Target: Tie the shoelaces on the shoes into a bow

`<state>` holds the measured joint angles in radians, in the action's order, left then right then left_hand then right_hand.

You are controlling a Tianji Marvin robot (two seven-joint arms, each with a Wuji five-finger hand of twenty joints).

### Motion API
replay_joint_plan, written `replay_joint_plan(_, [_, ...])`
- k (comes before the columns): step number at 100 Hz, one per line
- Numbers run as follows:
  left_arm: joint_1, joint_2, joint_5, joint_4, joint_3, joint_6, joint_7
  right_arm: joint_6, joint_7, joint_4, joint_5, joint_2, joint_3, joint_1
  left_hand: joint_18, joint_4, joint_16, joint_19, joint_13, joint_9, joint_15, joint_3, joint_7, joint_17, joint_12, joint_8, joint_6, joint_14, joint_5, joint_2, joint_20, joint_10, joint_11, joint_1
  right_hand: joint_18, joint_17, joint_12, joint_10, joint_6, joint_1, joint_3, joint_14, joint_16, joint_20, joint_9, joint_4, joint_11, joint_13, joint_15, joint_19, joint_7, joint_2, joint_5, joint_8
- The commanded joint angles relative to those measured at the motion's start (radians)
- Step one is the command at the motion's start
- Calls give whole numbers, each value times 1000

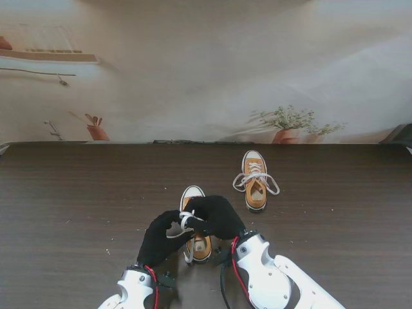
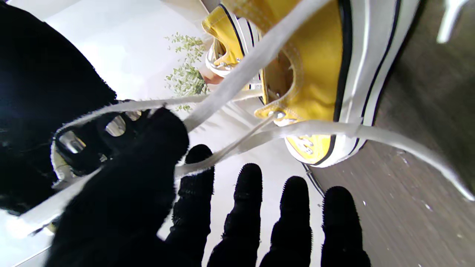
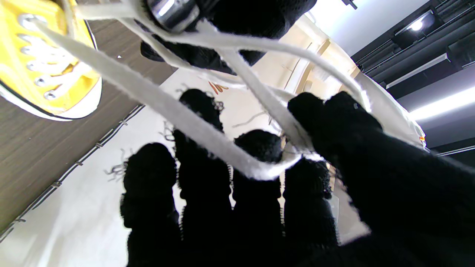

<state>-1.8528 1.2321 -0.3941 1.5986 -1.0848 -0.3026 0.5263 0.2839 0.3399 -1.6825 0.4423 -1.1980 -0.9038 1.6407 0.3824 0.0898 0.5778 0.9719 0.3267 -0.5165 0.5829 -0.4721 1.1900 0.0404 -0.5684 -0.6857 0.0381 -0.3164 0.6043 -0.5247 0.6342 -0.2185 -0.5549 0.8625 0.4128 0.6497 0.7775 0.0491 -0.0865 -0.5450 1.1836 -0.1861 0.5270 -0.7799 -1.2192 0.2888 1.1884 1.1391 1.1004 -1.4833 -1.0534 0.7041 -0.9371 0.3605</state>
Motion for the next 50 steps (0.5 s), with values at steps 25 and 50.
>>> replay_joint_plan(25, [-14, -10, 50, 19, -6, -40, -69, -4, -13, -5, -4, 2, 0, 5, 8, 7, -7, -14, -26, -3, -18, 120, 5, -39, -44, -123, -112, -2, 73, 51, -13, -9, 1, -59, 11, 5, 4, -5, -68, -47, 7, 0, -10, 7, -6, 8, -1, 16, 1, 1, -14, 8, -17, -8])
replay_joint_plan(50, [-23, -3, 76, 24, -7, -63, -57, -6, -14, -4, -6, 2, 5, 2, 8, -15, -4, -22, -22, -27, -28, 204, -119, -46, -3, -24, -119, -10, 232, 179, 0, -11, 58, -31, 12, 5, 4, -5, -67, -47, 7, 0, -10, 7, -6, 8, -1, 15, 0, 1, -13, 8, -16, -8])
